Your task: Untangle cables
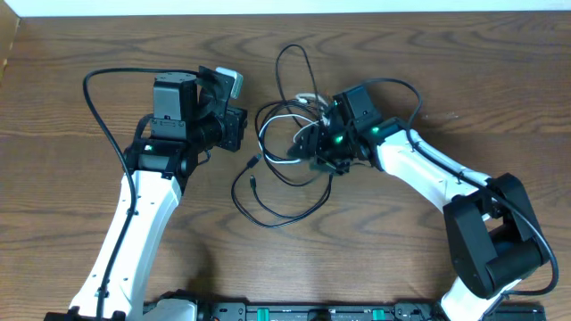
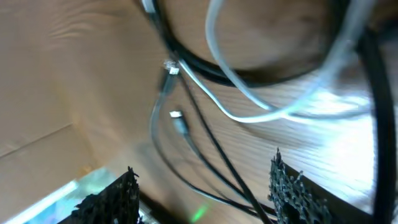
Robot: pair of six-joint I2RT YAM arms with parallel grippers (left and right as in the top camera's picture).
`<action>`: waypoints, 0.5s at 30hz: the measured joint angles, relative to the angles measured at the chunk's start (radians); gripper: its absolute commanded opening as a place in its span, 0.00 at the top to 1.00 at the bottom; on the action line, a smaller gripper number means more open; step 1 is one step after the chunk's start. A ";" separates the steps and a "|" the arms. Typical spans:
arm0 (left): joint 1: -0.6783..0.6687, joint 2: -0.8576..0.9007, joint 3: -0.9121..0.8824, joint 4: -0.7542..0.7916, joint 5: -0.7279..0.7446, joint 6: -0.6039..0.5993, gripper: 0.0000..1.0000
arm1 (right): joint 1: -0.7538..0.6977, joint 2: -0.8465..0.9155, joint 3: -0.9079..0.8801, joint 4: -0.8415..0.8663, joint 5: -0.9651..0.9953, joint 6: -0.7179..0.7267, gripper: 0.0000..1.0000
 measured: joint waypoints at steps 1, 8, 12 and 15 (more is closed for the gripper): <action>0.000 0.000 0.000 0.001 0.000 0.000 0.92 | 0.003 0.000 0.000 -0.009 0.017 -0.002 0.28; 0.000 0.000 0.000 0.001 0.000 0.000 0.72 | 0.018 0.000 0.000 -0.020 0.169 0.000 0.22; 0.000 0.000 0.000 0.001 -0.003 -0.006 0.43 | 0.060 0.000 0.000 -0.017 0.277 0.022 0.22; 0.000 0.000 0.000 0.001 -0.004 -0.008 0.19 | 0.093 0.000 0.000 -0.014 0.347 0.042 0.23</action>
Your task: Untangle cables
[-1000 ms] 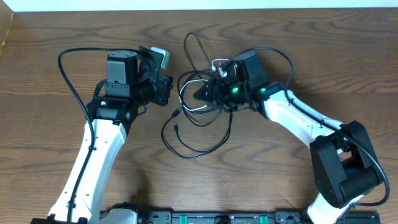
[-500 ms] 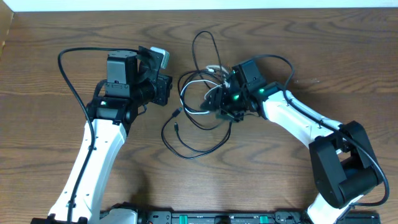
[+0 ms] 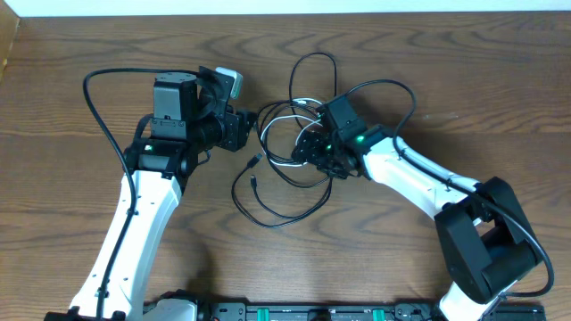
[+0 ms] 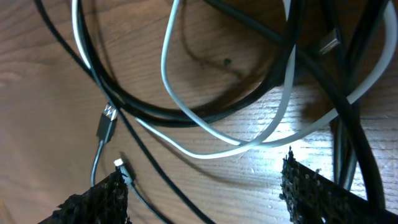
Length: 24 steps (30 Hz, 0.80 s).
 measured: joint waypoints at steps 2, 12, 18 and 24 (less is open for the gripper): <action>0.000 0.000 0.000 -0.001 0.000 0.004 0.15 | 0.017 0.000 0.000 0.001 0.043 0.014 0.23; 0.000 0.000 0.000 0.000 0.000 0.005 0.14 | 0.031 0.090 0.002 0.092 0.095 0.079 0.64; 0.000 0.000 0.000 -0.001 0.000 0.005 0.14 | 0.031 0.114 0.002 0.100 0.072 0.096 0.99; 0.000 0.000 0.000 0.000 0.000 0.005 0.14 | 0.013 0.115 0.002 0.100 0.002 0.097 0.99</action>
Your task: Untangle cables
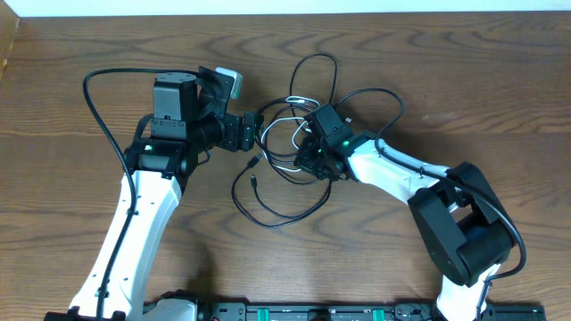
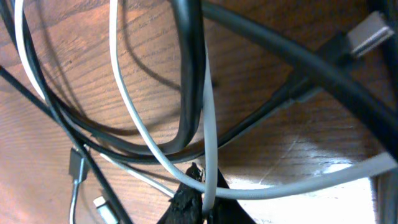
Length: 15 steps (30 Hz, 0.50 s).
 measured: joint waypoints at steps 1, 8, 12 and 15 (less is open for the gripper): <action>0.000 0.000 0.000 0.000 0.000 0.000 0.14 | -0.007 0.000 0.000 0.000 -0.023 0.000 0.99; 0.000 0.000 0.000 -0.003 0.000 0.000 0.14 | -0.061 -0.060 -0.004 0.031 -0.208 -0.024 0.99; 0.000 0.000 0.000 -0.008 0.000 0.000 0.14 | -0.093 -0.205 -0.007 0.189 -0.311 -0.047 0.99; 0.000 0.000 0.000 -0.020 0.000 0.000 0.14 | -0.117 -0.325 -0.006 0.303 -0.356 -0.053 0.99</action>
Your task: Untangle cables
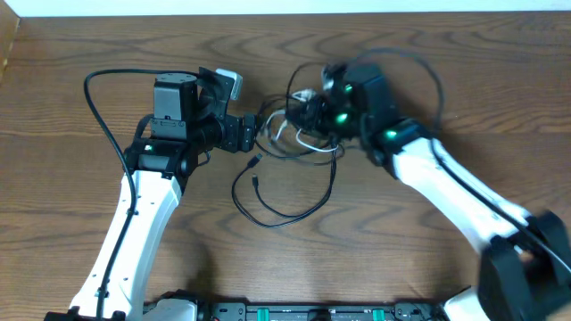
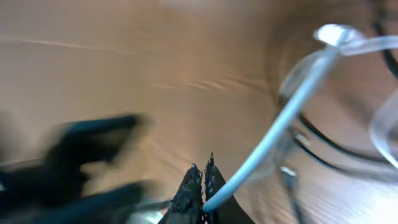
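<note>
A tangle of black cables (image 1: 285,192) and one white cable (image 1: 302,137) lies mid-table. My right gripper (image 1: 312,111) is over the far part of the tangle, blurred with motion. In the right wrist view the right gripper (image 2: 205,186) is shut on the white cable (image 2: 280,124), which runs up and to the right from the jaws. My left gripper (image 1: 247,134) sits at the tangle's left edge, touching or very near a black strand. Its jaws are too small to read.
A large black loop with two plug ends (image 1: 253,169) spreads toward the table's front. The left arm's own black lead (image 1: 98,107) arcs at the left. Bare wooden table (image 1: 464,71) surrounds the cables.
My right gripper, shut on the white cable low in the tangle, now stands higher and farther back with that cable still in it. The white cable is drawn up from the wood. The left arm barely moved.
My right gripper was open over the tangle's right side, then open closer above the white and black strands. Then it was shut on the white cable. Now it holds that cable raised. Meanwhile my left gripper shifted slightly right to the tangle's left edge.
</note>
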Robot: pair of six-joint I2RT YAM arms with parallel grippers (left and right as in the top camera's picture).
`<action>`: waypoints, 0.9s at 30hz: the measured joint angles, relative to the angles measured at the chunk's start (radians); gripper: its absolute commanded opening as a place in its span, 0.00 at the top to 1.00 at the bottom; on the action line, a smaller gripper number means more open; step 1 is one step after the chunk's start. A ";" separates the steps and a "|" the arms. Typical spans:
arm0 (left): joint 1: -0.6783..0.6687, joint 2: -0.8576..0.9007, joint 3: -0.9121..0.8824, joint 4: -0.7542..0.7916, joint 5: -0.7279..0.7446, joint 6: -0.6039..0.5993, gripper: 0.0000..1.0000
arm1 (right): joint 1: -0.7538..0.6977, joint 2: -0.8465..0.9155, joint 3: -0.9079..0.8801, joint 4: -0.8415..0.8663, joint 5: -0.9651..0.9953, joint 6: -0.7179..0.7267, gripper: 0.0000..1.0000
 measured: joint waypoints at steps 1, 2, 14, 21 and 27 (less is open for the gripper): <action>0.000 0.000 0.000 -0.002 0.000 0.000 0.14 | -0.011 -0.041 0.000 0.024 -0.009 -0.001 0.99; 0.000 0.000 0.000 -0.003 0.000 0.000 0.14 | -0.024 -0.071 0.000 0.045 -0.016 -0.002 0.99; 0.000 0.000 0.000 -0.006 0.000 0.000 0.14 | -0.316 -0.376 0.000 0.149 -0.023 0.027 0.99; 0.000 0.000 0.000 -0.008 0.003 0.000 0.06 | -0.431 -0.444 0.000 0.220 -0.024 0.081 0.99; 0.000 0.000 0.000 0.000 0.099 0.000 0.05 | -0.434 -0.440 0.000 0.169 -0.029 0.092 0.99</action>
